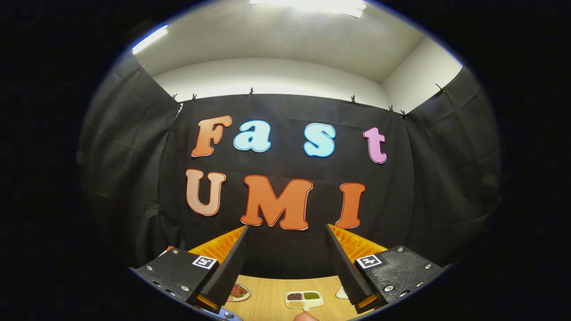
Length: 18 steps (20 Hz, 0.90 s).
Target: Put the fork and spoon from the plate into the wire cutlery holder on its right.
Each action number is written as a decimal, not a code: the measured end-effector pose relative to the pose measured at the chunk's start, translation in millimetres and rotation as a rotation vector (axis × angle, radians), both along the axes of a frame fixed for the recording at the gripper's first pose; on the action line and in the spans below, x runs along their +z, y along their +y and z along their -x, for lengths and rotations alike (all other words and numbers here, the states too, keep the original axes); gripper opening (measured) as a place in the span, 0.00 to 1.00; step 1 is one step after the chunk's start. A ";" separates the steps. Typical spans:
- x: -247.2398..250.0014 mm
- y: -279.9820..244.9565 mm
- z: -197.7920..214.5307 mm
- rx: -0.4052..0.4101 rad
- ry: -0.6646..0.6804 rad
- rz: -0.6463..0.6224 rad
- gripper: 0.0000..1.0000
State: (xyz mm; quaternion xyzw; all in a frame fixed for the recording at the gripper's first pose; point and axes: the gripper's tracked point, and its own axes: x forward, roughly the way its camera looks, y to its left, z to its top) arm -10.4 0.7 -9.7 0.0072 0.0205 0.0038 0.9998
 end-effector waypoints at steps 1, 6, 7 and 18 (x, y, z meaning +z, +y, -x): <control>-5.8 4.7 0.2 0.009 0.020 0.000 0.97; -37.8 31.6 3.6 0.063 0.130 0.010 0.98; -46.2 38.7 4.0 0.077 0.161 0.008 0.98; -157.3 122.9 34.1 0.253 0.586 0.008 0.98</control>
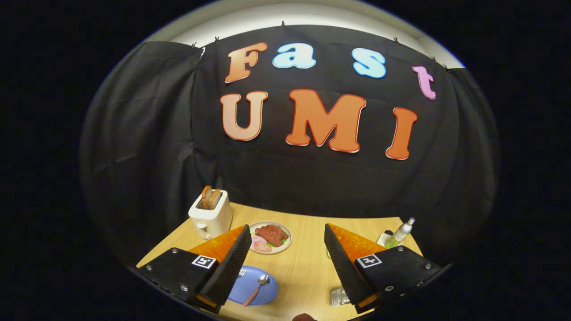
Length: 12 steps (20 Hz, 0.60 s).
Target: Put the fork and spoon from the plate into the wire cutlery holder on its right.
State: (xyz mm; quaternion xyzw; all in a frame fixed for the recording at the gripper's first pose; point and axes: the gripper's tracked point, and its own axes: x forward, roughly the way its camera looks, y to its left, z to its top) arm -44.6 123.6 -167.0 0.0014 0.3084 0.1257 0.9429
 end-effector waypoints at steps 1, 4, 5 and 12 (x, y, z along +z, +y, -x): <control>-9.6 6.8 3.9 0.009 0.043 0.000 0.98; -44.7 27.1 17.4 0.035 0.169 0.009 0.98; -56.4 32.6 21.9 0.039 0.208 0.017 0.98; -146.9 71.8 82.9 0.064 0.547 -0.011 0.96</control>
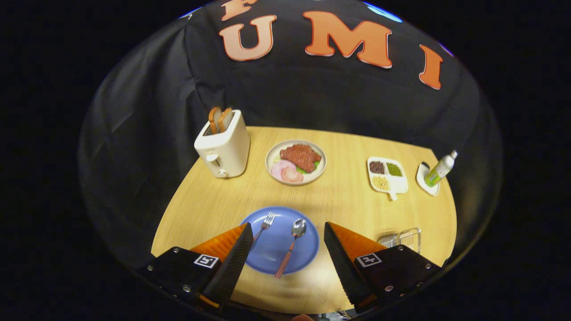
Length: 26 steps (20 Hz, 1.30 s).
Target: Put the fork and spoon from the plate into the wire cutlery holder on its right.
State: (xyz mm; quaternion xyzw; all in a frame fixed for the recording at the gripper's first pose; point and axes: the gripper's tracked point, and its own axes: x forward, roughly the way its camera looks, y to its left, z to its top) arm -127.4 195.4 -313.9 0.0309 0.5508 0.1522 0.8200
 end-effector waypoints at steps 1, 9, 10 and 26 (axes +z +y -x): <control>-9.4 3.5 7.9 -0.012 0.051 -0.008 0.95; -75.7 4.1 53.1 -0.035 0.276 0.089 0.93; -83.9 7.0 63.5 -0.040 0.335 0.085 0.92; -134.0 9.3 92.9 -0.072 0.571 0.211 0.43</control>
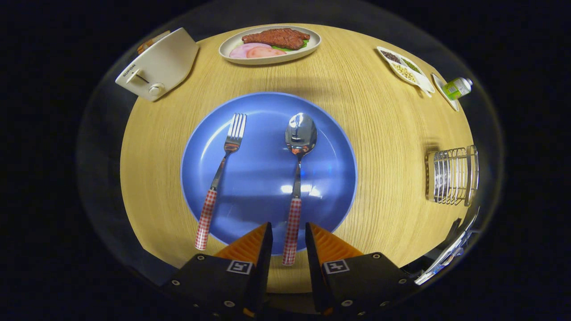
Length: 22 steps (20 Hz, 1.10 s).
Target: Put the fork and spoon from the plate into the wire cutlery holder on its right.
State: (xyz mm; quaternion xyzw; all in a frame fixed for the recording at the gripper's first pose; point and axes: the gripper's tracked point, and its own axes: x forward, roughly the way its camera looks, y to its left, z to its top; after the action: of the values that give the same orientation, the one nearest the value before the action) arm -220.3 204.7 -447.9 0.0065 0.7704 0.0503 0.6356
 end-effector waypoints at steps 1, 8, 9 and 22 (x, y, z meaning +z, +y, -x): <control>0.4 0.7 1.2 -0.004 0.008 -0.002 0.38; 0.9 -1.6 0.4 -0.004 0.012 -0.027 0.16; 1.4 -4.6 -1.5 0.009 0.001 -0.024 0.12; 82.8 -100.2 -30.9 0.017 -0.143 -0.080 0.10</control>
State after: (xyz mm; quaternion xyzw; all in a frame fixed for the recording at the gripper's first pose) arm -189.5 104.5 -365.0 0.0219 0.7204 0.0866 0.6877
